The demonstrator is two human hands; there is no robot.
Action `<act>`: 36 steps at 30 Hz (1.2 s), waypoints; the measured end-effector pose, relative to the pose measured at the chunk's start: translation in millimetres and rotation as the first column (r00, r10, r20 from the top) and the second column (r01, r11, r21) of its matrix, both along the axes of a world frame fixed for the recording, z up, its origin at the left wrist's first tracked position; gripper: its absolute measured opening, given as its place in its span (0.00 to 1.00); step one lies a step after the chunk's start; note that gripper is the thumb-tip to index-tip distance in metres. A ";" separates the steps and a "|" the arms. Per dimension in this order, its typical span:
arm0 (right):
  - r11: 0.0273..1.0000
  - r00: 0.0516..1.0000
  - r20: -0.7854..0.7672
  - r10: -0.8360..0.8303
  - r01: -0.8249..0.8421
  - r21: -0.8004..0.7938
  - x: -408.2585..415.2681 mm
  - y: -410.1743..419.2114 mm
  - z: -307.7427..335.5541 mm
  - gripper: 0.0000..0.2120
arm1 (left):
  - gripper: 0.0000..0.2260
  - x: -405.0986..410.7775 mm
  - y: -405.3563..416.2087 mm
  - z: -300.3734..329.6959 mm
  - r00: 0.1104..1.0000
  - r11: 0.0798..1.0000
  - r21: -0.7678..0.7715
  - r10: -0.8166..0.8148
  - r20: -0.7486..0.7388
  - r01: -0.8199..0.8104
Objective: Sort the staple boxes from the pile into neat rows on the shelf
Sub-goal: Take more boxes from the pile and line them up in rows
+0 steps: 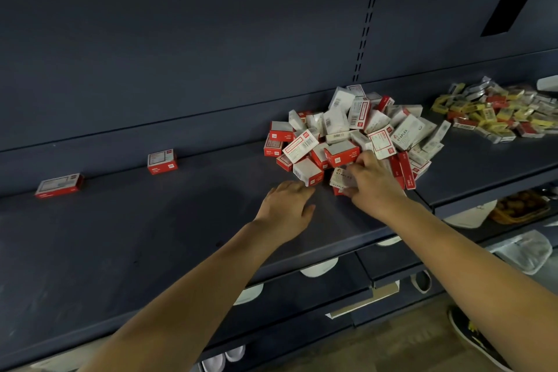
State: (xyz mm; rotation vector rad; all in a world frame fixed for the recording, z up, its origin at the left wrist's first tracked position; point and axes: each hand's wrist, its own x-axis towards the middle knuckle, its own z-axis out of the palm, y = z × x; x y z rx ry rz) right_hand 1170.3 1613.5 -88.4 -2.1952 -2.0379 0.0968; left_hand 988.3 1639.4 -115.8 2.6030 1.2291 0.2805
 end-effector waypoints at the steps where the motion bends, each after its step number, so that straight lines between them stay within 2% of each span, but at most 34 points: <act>1: 1.000 1.000 -0.001 -0.001 0.001 0.001 -0.4 0.5 0.6 0.19 | 0.19 0.8 0.7 0.0 1.000 1.000 -0.005 0.001 0.001 -0.001; 9: 0.999 0.998 0.061 0.007 -0.009 0.039 -4.4 -6.2 3.3 0.23 | 0.20 -1.1 2.1 -0.8 1.000 1.000 0.006 -0.005 0.016 0.005; 13: 0.995 0.997 -0.049 0.053 -0.049 0.081 -13.3 -6.3 6.9 0.23 | 0.19 -8.2 6.8 1.8 0.995 1.000 -0.006 -0.014 0.100 0.015; 15: 0.987 0.986 -0.125 0.105 -0.088 0.134 -20.0 -6.9 9.2 0.24 | 0.18 -13.7 7.7 3.3 0.974 0.996 -0.073 -0.031 0.224 0.049; 18: 0.949 0.959 -0.193 0.206 -0.148 0.277 -31.4 -9.9 11.2 0.25 | 0.16 -23.8 3.3 8.8 0.909 0.980 -0.193 0.045 0.414 0.039; 21: 0.908 0.923 -0.262 0.281 -0.167 0.385 -43.2 -12.3 12.1 0.24 | 0.11 -34.3 -1.7 15.2 0.799 0.938 -0.346 0.219 0.559 -0.015; 24: 0.891 0.880 -0.344 0.329 -0.170 0.420 -55.1 -11.5 9.9 0.24 | 0.07 -48.9 -2.1 23.6 0.641 0.820 -0.572 0.428 0.637 0.021; 26: 0.885 0.861 -0.365 0.354 -0.183 0.428 -63.9 -9.8 7.3 0.24 | 0.06 -60.7 -3.0 27.4 0.581 0.743 -0.664 0.505 0.639 0.084; 29: 0.874 0.834 -0.391 0.390 -0.201 0.443 -78.4 -8.2 4.9 0.24 | 0.07 -76.5 -5.2 29.5 0.521 0.707 -0.696 0.549 0.654 0.128; 36: 0.848 0.795 -0.376 0.476 -0.301 0.437 -119.9 -2.2 2.4 0.27 | 0.07 -118.0 -12.2 24.4 0.449 0.710 -0.702 0.611 0.652 0.056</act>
